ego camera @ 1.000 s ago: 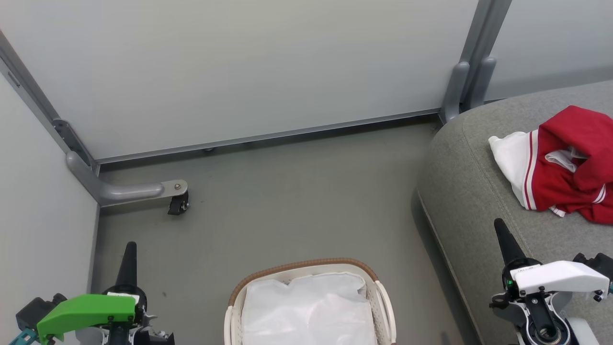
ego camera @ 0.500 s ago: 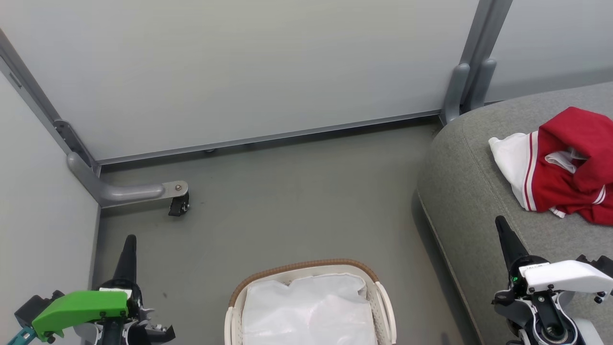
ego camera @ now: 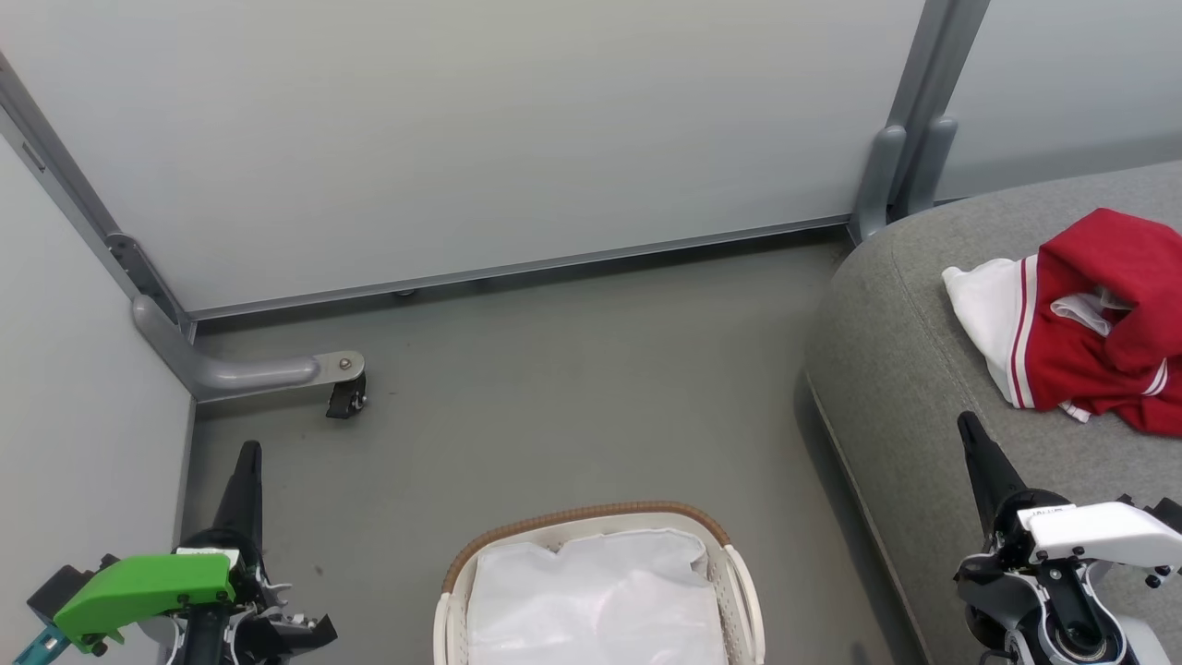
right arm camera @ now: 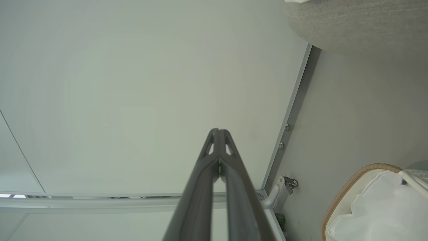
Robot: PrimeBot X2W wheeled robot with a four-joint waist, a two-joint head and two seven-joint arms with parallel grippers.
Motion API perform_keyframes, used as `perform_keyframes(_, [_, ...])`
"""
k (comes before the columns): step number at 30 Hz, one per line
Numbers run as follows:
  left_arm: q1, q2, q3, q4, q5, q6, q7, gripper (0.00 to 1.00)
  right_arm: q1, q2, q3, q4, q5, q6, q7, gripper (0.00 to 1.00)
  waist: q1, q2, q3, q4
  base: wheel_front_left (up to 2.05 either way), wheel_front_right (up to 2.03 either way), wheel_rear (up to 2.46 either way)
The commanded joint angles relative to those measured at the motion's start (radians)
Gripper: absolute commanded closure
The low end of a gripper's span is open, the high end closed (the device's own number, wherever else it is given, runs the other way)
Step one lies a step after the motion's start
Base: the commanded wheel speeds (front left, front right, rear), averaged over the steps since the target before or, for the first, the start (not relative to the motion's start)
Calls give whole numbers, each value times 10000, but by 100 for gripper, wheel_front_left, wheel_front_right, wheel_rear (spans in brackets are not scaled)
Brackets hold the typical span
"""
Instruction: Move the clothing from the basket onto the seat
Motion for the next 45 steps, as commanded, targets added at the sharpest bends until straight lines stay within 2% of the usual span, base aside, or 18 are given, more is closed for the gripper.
perform_keyframes(1, [-191, -8, 60, -83, -177, -39, 76, 100, 88, -61, -32, -86, 215, -3, 61, 100, 0, 0, -4, 2, 0, 0, 0])
perform_keyframes(10, [-217, -17, 102, -147, -734, -42, 227, 100, 120, -65, -77, -165, 858, -3, 217, 100, 0, 0, -33, 10, 0, 0, 0])
perform_keyframes(45, [-194, -14, 93, -131, -698, -43, 218, 100, 119, -64, -71, -154, 816, -3, 208, 100, 0, 0, -33, 10, 0, 0, 0])
